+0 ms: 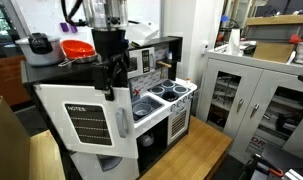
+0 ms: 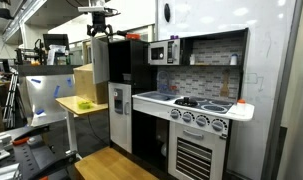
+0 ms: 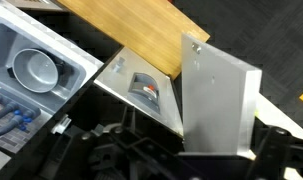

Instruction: Close the open door

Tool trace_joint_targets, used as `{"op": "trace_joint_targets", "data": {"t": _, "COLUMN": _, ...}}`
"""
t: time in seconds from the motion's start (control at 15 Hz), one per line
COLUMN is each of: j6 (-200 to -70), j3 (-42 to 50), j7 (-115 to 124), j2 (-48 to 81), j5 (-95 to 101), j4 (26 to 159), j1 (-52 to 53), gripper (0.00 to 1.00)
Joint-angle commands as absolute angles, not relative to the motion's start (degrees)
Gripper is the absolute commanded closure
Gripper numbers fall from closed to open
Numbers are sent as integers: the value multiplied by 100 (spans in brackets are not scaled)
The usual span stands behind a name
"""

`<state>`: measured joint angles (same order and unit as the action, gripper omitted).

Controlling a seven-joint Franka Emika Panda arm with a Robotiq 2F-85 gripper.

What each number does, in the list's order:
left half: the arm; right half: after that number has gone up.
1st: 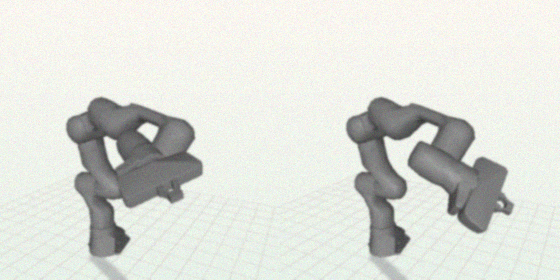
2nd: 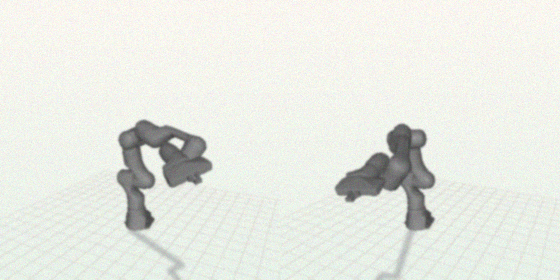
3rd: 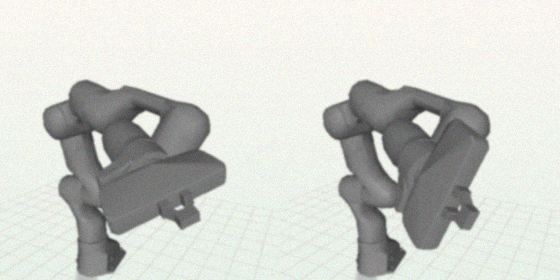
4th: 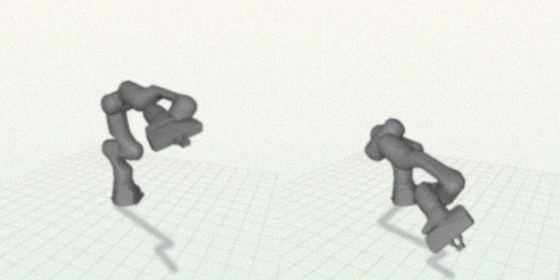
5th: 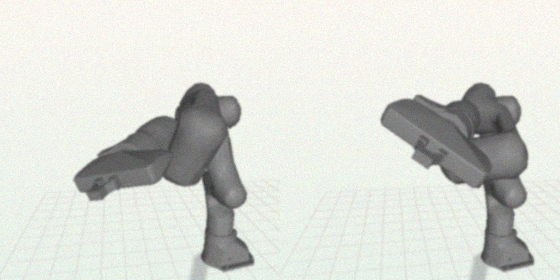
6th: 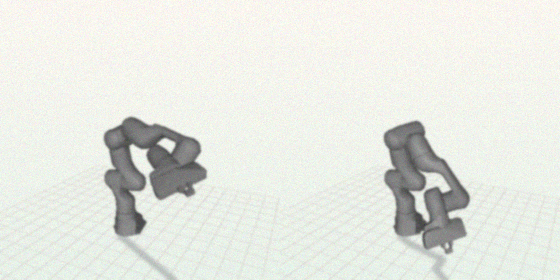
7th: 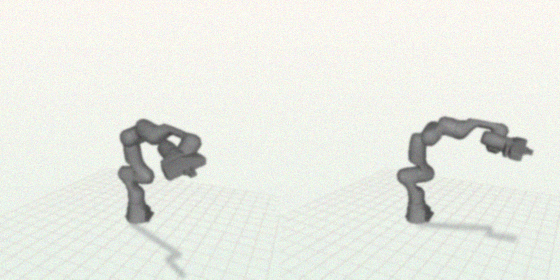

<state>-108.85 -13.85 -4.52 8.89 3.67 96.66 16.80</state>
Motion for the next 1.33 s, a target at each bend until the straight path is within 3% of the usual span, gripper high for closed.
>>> {"op": "trace_joint_targets", "data": {"t": 0.0, "j6": -10977, "j3": -1285, "j7": -207, "j2": 958, "j5": 823, "j4": 9693, "j1": 1623, "gripper": 0}}
{"op": "trace_joint_targets", "data": {"t": 0.93, "j6": -13074, "j3": -757, "j7": 2689, "j2": 885, "j5": 3270, "j4": 10418, "j1": 1627, "gripper": 0}}
{"op": "trace_joint_targets", "data": {"t": 1.27, "j6": -14464, "j3": -811, "j7": 3182, "j2": 949, "j5": 2818, "j4": 10546, "j1": 1547, "gripper": 0}}
